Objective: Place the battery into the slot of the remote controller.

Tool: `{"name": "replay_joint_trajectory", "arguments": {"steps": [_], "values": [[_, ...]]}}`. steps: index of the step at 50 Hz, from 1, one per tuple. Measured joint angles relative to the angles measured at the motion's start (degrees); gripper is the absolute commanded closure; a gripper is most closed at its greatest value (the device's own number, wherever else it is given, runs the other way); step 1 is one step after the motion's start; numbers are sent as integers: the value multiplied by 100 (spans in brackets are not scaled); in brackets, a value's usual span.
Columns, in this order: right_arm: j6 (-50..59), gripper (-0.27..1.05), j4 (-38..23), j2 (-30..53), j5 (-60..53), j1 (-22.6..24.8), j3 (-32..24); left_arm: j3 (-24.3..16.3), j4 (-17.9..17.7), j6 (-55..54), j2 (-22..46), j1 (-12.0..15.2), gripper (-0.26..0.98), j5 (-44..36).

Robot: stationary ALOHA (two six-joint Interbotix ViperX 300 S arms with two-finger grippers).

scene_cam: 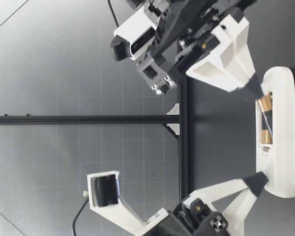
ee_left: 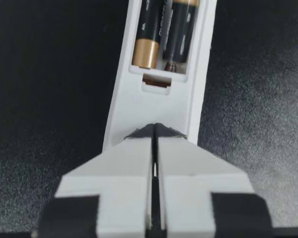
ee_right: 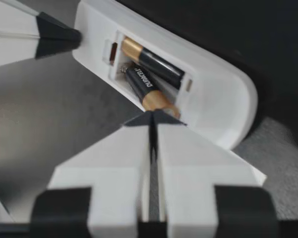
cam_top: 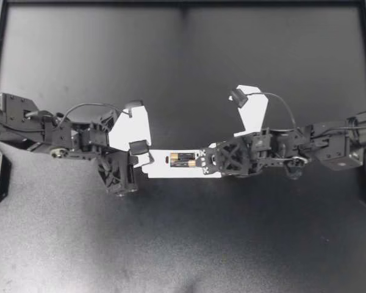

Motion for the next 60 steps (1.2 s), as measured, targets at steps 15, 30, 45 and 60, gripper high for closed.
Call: {"name": "replay_joint_trajectory", "arguments": {"steps": [15,30,45,60], "values": [[-9,87,-185,141,387,-9,-176,9,0,0,0,0,90,0],[-88,87,-387,88,677,-26,-211,-9,0,-9,0,0,90,0],[-105,87,-1292,-940,958,-97,18,-211,-9,-9,-18,-9,90,-132],[-97,87,-1872,-1846,958,-343,589,-861,-9,53,431,-105,90,-272]]}}
